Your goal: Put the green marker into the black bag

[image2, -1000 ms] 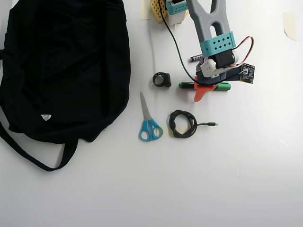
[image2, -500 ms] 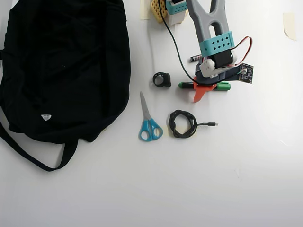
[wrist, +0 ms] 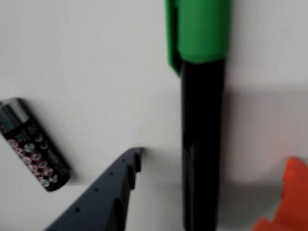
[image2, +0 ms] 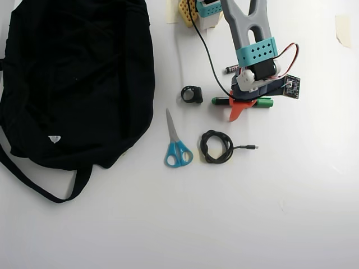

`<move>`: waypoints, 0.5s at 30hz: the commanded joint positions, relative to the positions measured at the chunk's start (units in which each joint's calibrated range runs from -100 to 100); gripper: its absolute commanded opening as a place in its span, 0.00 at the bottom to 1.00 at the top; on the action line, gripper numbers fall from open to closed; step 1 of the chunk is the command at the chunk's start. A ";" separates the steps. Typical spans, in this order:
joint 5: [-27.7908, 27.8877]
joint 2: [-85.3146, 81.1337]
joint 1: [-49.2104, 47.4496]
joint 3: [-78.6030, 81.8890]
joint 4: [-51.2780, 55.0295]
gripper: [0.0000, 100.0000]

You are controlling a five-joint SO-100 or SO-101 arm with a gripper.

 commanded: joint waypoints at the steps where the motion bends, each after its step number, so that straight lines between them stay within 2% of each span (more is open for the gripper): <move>1: 0.38 -0.13 0.49 0.00 0.09 0.37; 15: 0.38 -0.13 0.49 0.00 -1.38 0.37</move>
